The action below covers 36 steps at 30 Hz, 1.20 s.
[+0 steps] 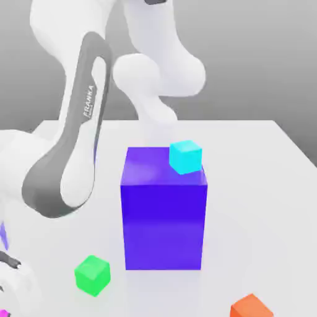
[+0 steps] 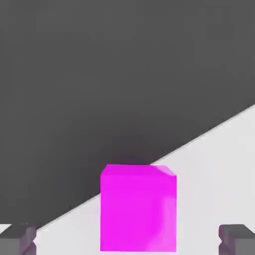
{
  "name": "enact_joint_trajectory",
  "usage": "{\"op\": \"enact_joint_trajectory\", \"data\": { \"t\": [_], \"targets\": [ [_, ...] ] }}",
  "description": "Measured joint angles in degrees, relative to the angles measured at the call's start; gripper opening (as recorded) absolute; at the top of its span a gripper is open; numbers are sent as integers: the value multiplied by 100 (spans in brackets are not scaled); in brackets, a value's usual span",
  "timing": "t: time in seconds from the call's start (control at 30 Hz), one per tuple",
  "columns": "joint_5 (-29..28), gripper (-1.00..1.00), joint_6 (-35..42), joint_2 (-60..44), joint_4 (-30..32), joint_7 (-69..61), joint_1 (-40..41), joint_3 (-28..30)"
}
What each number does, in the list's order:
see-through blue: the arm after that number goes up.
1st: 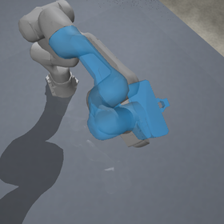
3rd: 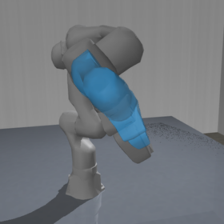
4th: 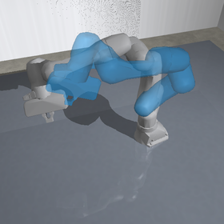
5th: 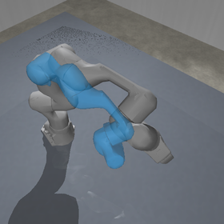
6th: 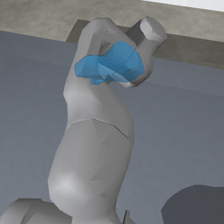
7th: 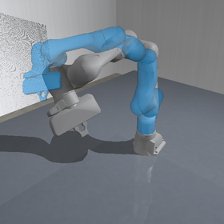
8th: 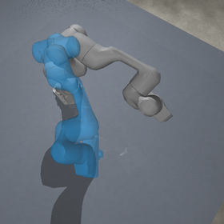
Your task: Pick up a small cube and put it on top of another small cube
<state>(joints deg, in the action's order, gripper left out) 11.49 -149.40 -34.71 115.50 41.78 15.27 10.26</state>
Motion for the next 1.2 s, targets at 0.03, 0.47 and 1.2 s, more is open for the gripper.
{"op": "enact_joint_trajectory", "data": {
  "t": [0.03, 0.47, 1.2],
  "targets": [
    [46, -100, -129, -179, -44, -31, 37, -44],
    [-275, -100, 322, 837, 508, -39, -222, 164],
    [-680, 100, -1084, 2329, 3350, -1492, -618, -242]
  ]
}}
